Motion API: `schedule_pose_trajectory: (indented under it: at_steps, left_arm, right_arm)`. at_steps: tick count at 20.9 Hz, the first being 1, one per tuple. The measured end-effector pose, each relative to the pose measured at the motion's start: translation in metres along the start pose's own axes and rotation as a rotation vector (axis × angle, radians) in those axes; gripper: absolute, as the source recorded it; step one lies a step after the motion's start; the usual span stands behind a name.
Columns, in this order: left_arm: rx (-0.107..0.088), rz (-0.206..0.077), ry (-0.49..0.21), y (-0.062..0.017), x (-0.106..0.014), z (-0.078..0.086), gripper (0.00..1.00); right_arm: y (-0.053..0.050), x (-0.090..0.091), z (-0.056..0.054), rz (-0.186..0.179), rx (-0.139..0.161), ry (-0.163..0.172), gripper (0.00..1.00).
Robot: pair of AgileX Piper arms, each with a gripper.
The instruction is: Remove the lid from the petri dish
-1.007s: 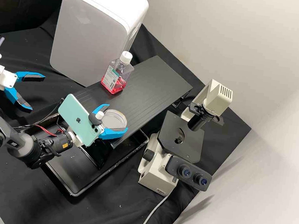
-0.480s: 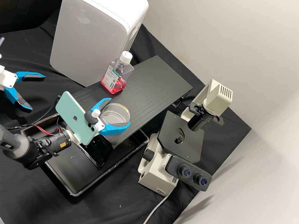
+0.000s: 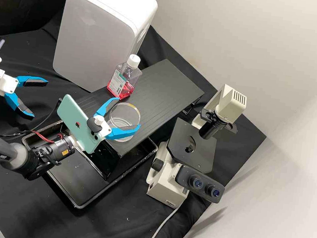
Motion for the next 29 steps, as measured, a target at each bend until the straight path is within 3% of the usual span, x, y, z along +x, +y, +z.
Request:
schedule_pose_trajectory:
  at_steps: [4,7,10,15,20,29]
  left_arm:
    - [0.000,0.000,0.000,0.0000,0.000,0.000,1.00]
    - [0.000,0.000,0.000,0.0000,0.000,0.000,1.00]
    - [0.000,0.000,0.000,0.0000,0.000,0.000,1.00]
    - [0.000,0.000,0.000,0.0000,0.000,0.000,1.00]
    - [0.000,0.000,0.000,0.0000,0.000,0.000,1.00]
    - [0.000,0.000,0.000,0.0000,0.000,0.000,1.00]
  right_arm:
    - [-0.006,0.000,-0.005,-0.025,0.006,0.021,0.00]
    - [-0.016,-0.001,-0.014,-0.070,0.020,0.060,0.00]
    - [-0.026,-0.003,-0.023,-0.107,0.009,0.094,0.00]
    - [-0.038,-0.005,-0.032,-0.146,-0.011,0.123,0.00]
    - [-0.046,-0.004,-0.032,-0.176,-0.031,0.121,0.00]
    - [-0.050,-0.004,-0.029,-0.178,-0.032,0.094,0.00]
